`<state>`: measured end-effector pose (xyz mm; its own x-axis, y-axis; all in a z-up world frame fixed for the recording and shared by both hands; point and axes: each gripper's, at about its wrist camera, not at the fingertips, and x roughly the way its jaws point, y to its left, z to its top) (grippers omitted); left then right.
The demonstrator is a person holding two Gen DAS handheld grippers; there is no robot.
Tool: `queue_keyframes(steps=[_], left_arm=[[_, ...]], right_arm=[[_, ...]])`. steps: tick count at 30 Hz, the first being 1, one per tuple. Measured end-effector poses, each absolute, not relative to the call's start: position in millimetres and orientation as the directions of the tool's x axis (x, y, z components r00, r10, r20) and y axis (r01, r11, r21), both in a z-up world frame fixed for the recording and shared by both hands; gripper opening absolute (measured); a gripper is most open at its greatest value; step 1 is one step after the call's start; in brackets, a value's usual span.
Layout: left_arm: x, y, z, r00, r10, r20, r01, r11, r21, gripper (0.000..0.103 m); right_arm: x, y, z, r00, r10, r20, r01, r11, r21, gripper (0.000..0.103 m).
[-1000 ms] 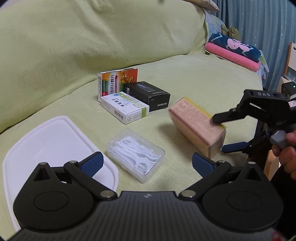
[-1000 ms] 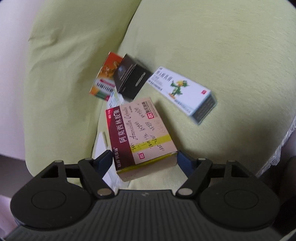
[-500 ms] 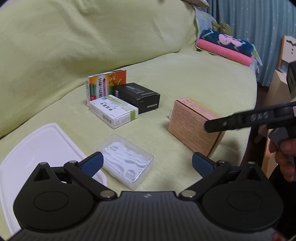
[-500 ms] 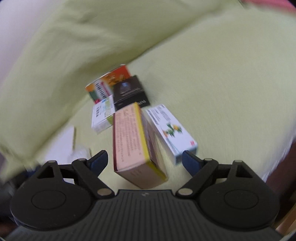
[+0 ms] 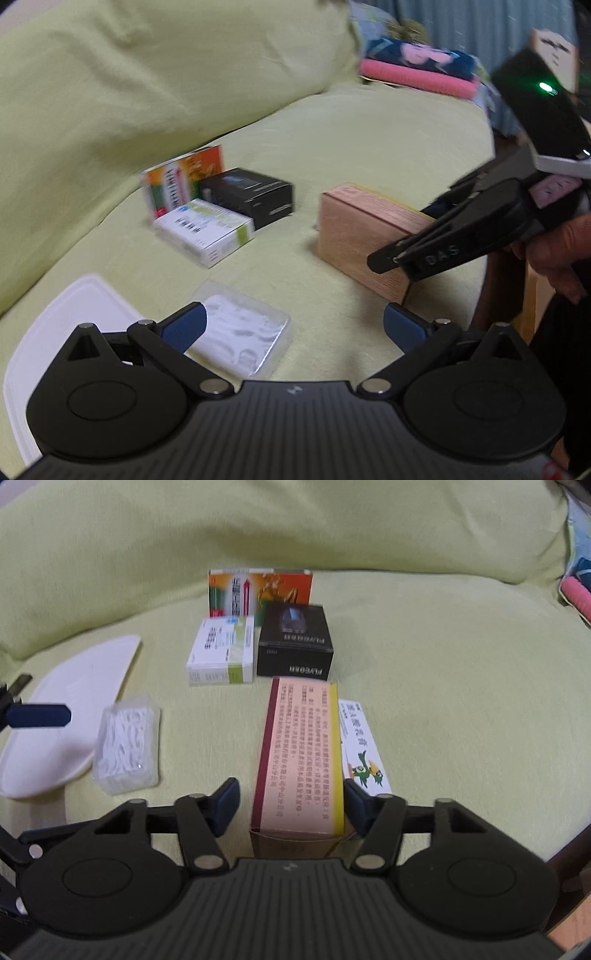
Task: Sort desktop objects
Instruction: 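Swing the held box with the right gripper over the white bin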
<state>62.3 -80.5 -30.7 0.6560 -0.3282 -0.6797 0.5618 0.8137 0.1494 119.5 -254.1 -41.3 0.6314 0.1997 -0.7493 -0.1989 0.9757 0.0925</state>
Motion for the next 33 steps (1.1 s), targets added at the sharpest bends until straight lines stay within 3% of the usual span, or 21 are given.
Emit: queue_keyframes(steps=[10, 24, 33], left_arm=[[70, -113, -45, 0.580, -0.420, -0.698, 0.773, 0.554, 0.309, 0.103], [56, -183, -29, 0.423, -0.579, -0.696, 0.903, 0.206, 0.377, 0.102], [16, -250, -15, 0.285, -0.682, -0.673, 0.909, -0.031, 0.416, 0.103]], right_arm=[[109, -258, -37, 0.632, 0.251, -0.734, -0.254, 0.961, 0.110, 0.040], [40, -299, 17, 0.650, 0.285, -0.704, -0.318, 0.944, 0.088, 0.040], [-24, -353, 39, 0.694, 0.209, -0.689, -0.184, 0.977, 0.111, 0.040]])
